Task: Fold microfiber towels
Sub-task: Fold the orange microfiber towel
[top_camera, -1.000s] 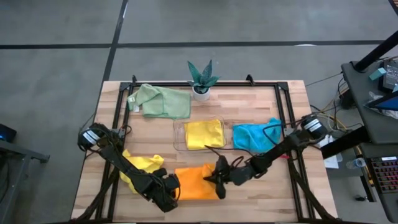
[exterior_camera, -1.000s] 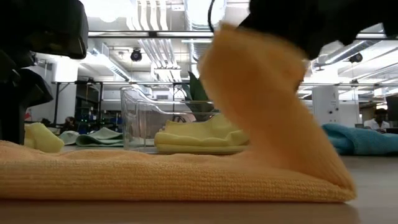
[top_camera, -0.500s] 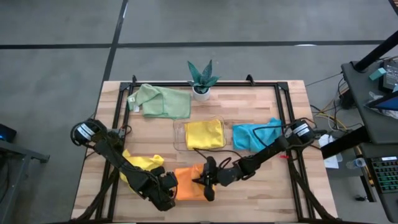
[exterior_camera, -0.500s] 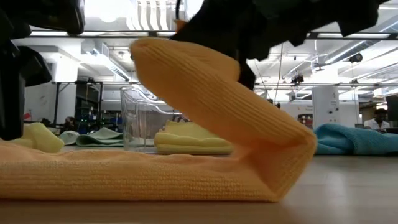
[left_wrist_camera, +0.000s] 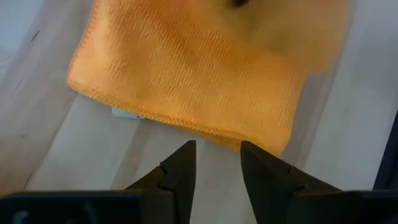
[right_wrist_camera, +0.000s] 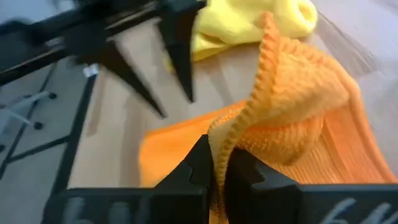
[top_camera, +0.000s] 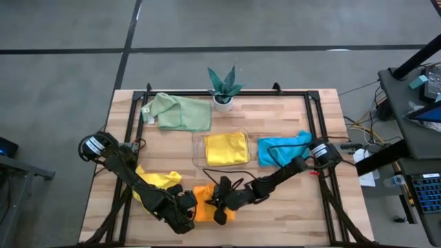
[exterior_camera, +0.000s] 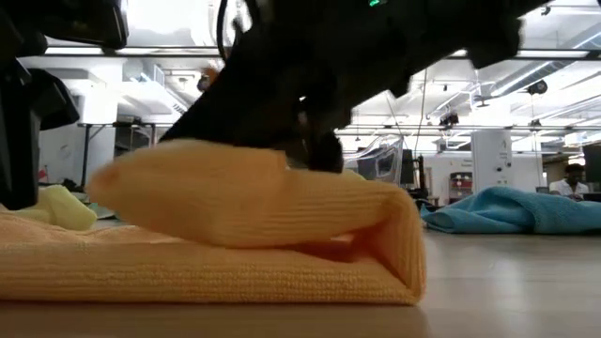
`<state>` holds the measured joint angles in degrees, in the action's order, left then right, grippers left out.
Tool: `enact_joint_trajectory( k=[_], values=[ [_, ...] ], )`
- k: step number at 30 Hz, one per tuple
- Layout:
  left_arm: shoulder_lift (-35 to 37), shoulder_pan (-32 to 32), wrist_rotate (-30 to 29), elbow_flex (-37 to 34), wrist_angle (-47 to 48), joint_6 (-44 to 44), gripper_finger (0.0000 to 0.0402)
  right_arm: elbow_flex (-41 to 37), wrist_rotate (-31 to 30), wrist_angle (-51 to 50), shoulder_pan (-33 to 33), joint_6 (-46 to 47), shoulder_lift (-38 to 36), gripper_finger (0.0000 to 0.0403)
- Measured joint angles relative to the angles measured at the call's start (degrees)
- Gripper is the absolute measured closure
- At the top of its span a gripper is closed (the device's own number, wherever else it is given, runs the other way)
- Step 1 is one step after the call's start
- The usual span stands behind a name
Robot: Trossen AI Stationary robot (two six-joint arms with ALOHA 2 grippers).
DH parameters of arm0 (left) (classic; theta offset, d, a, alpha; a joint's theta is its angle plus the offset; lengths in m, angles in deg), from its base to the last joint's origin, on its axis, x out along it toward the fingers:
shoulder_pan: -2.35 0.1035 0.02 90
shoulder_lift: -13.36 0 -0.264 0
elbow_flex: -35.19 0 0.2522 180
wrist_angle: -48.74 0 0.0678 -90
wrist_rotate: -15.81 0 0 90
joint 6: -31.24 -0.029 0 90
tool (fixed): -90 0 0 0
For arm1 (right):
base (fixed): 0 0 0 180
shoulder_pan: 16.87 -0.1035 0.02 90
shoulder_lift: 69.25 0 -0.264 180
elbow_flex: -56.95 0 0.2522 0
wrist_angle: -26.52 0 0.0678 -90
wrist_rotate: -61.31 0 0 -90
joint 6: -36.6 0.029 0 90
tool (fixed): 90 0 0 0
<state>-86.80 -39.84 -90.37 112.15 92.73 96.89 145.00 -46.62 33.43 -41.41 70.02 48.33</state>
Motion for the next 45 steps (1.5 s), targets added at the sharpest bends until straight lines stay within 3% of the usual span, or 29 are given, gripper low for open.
enact_joint_trajectory(
  k=[5,17,23,36,45],
  values=[
    [0.0,0.0,-0.2,0.0,-0.1,0.0,0.0291,3.0,-0.1,-4.8,0.6,0.0,1.9,0.0372],
    [0.0,0.1,-0.6,-0.1,-0.3,0.0,0.0291,3.9,0.4,-5.5,0.4,-4.6,1.6,0.0235],
    [0.0,0.1,-0.6,0.1,-0.2,0.0,0.0291,3.9,0.4,-8.9,0.1,-7.7,-0.2,0.0190],
    [0.0,0.1,-0.6,1.5,-0.8,0.0,0.0291,3.7,-0.1,-12.0,-2.8,-14.4,-4.8,0.0170],
    [0.2,0.1,-0.9,3.3,-7.0,-3.4,0.0291,1.0,-0.1,-19.5,-5.9,-21.9,-10.2,0.0170]
  ],
)
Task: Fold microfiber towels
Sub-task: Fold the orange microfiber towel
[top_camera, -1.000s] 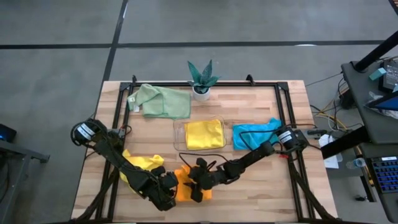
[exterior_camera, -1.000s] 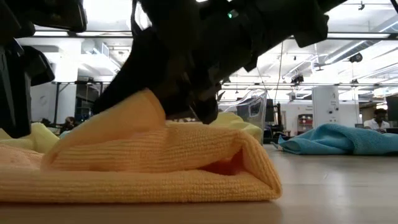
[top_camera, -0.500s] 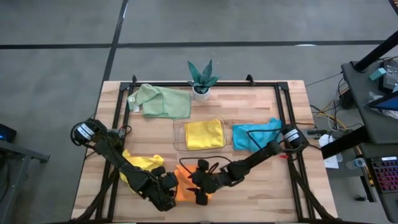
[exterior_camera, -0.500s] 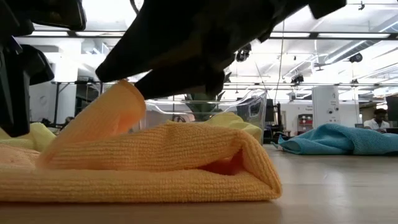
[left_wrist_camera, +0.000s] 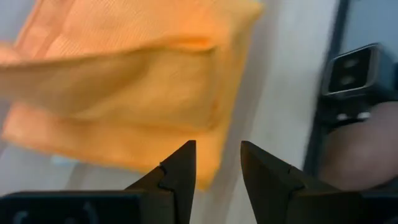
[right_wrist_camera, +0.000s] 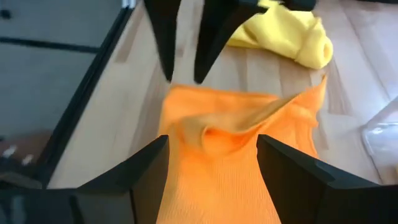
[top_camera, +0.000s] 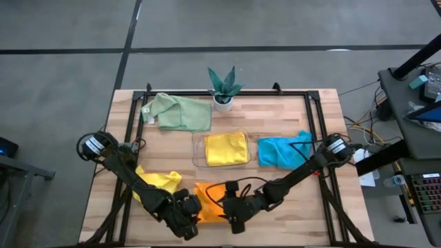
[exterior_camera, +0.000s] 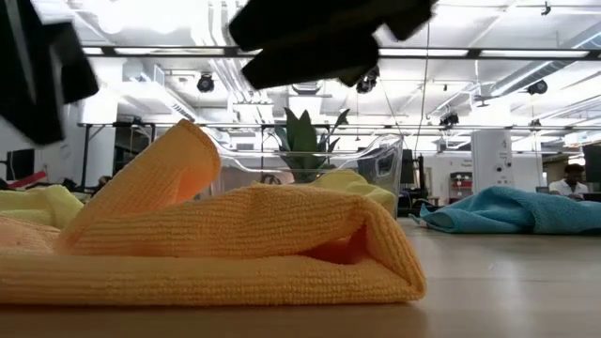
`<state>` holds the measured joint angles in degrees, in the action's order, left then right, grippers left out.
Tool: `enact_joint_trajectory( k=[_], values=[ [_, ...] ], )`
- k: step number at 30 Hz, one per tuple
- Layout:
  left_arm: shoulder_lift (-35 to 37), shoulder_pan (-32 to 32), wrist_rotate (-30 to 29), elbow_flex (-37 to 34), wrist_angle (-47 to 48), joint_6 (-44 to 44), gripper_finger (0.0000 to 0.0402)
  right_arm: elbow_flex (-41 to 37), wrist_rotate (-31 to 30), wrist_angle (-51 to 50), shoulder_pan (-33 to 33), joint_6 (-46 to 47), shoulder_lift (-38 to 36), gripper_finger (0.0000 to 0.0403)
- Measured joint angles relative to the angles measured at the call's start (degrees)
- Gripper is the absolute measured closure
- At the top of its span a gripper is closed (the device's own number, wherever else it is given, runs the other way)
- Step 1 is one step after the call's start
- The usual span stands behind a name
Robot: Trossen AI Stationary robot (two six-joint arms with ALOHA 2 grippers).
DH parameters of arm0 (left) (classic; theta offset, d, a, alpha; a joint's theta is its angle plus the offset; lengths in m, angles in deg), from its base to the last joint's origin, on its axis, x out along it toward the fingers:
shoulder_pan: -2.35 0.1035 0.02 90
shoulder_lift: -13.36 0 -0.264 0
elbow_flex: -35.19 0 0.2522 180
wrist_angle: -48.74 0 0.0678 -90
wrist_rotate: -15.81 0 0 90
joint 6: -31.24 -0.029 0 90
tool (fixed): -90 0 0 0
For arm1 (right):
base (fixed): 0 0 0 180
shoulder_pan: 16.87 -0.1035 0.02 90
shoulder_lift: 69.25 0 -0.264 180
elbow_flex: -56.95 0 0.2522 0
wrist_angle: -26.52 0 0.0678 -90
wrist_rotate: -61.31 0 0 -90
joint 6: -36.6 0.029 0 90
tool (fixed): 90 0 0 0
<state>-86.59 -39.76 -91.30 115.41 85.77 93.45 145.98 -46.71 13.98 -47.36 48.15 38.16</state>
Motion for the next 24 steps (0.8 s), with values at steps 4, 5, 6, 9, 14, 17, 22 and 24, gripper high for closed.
enact_joint_trajectory(
  k=[4,5,6,9,14,17,22,24],
  values=[
    [0.0,0.0,-6.2,1.4,-1.1,-4.1,0.0291,-1.7,0.0,-2.2,-1.8,-3.0,-1.4,0.0170],
    [0.0,0.1,-9.0,1.6,-1.1,-4.4,0.0291,-2.1,0.0,-2.2,-2.3,-3.4,-1.4,0.0171],
    [0.0,0.2,-11.9,1.7,-1.4,-4.5,0.0291,-2.6,0.0,-2.5,-2.7,-3.5,-1.4,0.0172],
    [-0.1,0.7,-17.9,1.6,-1.8,-4.6,0.0291,-3.8,-0.1,-1.9,-3.5,-3.7,-0.7,0.0177],
    [-0.1,0.9,-18.4,1.5,-2.9,-7.1,0.0275,-6.3,-0.5,0.9,-4.6,-3.7,-0.6,0.0184],
    [-0.2,0.9,-18.3,1.5,-5.8,-10.2,0.0247,-7.5,-0.4,4.3,-4.9,-4.0,-0.6,0.0184],
    [-2.9,1.8,-18.5,1.4,-9.4,-13.4,0.0202,-9.4,-0.4,9.5,-4.9,-4.6,-0.5,0.0184],
    [-4.4,2.0,-18.4,1.5,-9.4,-13.2,0.0198,-9.9,-0.4,10.7,-4.8,-4.8,-0.5,0.0184]
  ],
)
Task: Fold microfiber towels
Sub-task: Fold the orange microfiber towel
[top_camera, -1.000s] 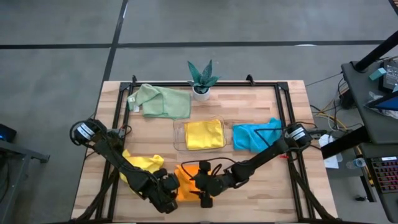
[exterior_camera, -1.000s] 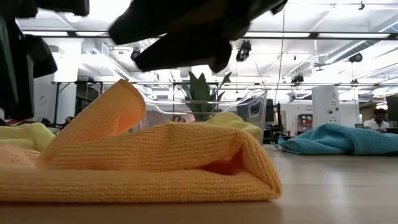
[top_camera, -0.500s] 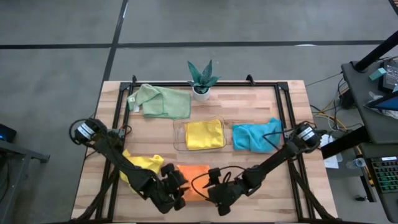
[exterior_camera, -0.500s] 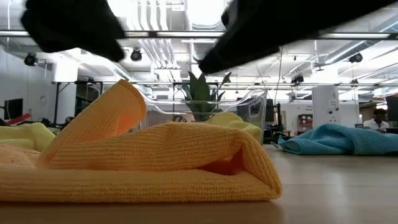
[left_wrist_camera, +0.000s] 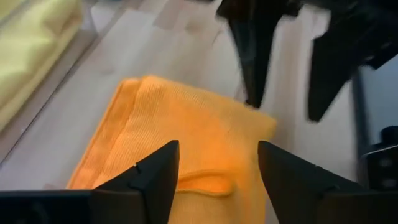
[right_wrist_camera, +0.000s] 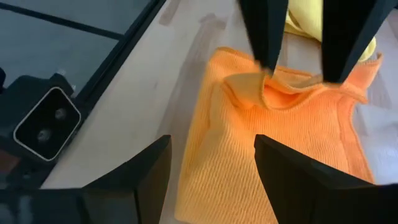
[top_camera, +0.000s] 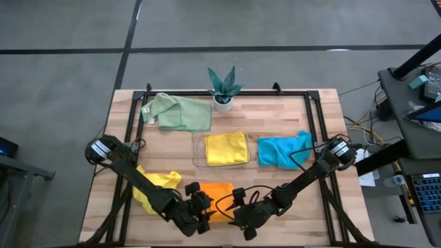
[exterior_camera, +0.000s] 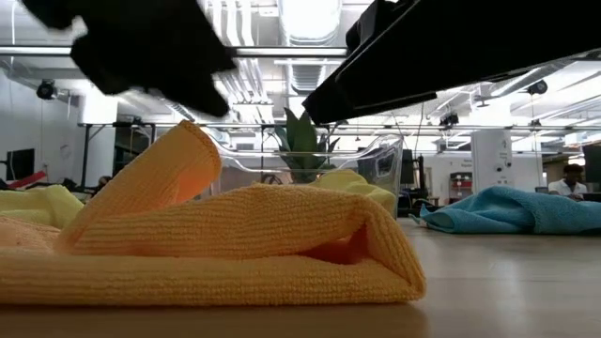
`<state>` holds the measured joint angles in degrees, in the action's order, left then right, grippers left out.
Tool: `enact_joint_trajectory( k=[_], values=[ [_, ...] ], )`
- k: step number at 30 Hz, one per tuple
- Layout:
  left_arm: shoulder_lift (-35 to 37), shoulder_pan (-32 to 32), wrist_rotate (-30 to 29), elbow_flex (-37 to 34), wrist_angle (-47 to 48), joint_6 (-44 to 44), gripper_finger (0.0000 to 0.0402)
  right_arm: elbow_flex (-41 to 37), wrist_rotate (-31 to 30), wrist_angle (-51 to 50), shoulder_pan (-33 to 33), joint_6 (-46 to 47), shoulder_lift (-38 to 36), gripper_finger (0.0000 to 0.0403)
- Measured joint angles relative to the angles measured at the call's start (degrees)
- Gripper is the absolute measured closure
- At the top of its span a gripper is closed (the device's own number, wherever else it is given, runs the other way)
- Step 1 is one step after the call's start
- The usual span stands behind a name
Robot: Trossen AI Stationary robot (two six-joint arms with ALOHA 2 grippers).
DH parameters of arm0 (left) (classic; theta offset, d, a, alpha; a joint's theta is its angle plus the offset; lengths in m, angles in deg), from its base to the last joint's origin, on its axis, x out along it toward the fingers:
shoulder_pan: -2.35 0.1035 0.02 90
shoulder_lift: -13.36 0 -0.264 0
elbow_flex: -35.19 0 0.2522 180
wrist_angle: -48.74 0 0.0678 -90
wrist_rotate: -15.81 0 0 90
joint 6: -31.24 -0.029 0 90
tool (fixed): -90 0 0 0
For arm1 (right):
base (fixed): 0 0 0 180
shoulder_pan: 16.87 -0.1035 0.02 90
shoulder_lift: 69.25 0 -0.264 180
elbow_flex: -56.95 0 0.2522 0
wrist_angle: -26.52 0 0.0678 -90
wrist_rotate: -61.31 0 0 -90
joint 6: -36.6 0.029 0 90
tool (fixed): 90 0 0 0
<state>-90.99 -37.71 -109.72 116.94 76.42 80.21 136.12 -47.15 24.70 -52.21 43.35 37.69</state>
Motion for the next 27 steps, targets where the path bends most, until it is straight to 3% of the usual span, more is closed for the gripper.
enact_joint_trajectory(
  k=[27],
  values=[
    [-1.5,0.4,2.9,-2.4,-0.2,6.3,0.0276,-4.5,0.0,9.0,0.2,-2.3,0.0,0.0184]
  ],
)
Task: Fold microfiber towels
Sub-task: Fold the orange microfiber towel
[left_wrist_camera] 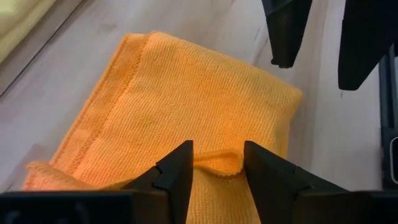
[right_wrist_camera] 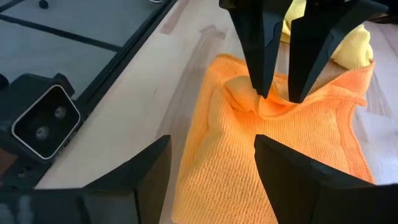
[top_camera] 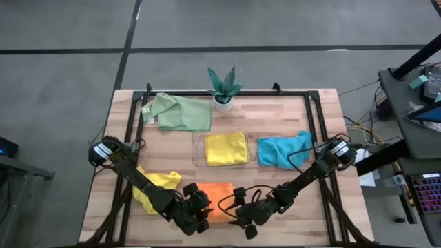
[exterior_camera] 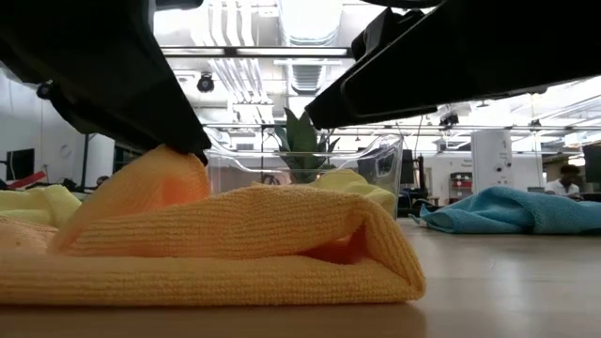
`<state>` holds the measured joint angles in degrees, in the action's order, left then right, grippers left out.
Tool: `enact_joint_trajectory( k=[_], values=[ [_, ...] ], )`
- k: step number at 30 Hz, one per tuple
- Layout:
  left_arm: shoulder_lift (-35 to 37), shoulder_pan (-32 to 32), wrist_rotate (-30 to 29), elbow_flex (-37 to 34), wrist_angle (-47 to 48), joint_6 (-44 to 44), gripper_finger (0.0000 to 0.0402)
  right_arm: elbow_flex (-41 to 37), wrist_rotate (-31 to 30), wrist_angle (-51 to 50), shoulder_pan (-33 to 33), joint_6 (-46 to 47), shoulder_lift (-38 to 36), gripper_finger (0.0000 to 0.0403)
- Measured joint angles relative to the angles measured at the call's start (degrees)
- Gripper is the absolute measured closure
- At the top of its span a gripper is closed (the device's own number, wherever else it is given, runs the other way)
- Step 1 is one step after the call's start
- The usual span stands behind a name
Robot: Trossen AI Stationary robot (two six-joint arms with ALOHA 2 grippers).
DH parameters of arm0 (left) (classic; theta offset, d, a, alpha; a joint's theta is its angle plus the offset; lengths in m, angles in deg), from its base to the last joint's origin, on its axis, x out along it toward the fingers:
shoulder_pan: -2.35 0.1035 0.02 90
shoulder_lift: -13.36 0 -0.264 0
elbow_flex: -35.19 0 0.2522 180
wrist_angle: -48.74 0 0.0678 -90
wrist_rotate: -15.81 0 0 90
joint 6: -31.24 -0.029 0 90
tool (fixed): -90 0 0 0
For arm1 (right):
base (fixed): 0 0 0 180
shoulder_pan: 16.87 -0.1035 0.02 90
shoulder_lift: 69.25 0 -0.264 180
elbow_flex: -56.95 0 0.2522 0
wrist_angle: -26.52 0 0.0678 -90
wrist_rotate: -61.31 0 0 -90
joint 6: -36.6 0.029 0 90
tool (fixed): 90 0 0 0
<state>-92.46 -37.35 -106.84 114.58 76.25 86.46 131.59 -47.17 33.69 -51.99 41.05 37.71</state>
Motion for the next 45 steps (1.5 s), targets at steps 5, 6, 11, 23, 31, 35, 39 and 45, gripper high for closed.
enact_joint_trajectory(
  k=[5,6,11,23,31,35,39,45],
  values=[
    [0.0,0.0,0.6,-1.9,-4.2,0.5,0.0287,0.0,0.0,0.1,0.0,0.0,0.0,0.0184],
    [0.0,0.0,0.9,-2.5,-5.6,0.5,0.0290,0.0,0.0,0.2,0.0,0.0,0.0,0.0184],
    [0.0,0.0,1.3,-3.9,-7.1,1.5,0.0311,0.0,-0.1,0.4,0.0,0.0,0.0,0.0184],
    [0.7,-0.5,3.4,-3.7,-7.1,-2.9,0.0400,0.0,-1.0,0.4,0.1,-0.1,0.0,0.0184],
    [3.1,-0.5,3.5,-3.7,-6.7,-3.4,0.0401,-0.1,-1.0,0.4,0.0,0.0,0.0,0.0189],
    [3.5,-0.6,4.0,-3.7,-6.6,-3.5,0.0401,-0.4,-0.9,0.6,0.0,0.6,0.0,0.0207],
    [3.6,-0.9,4.1,-3.7,-6.1,-3.2,0.0401,-1.0,-0.9,0.9,0.0,1.2,0.0,0.0226],
    [3.6,-0.9,4.1,-3.7,-5.6,-3.5,0.0401,-4.0,-1.0,8.7,0.1,2.0,0.0,0.0250]
  ],
)
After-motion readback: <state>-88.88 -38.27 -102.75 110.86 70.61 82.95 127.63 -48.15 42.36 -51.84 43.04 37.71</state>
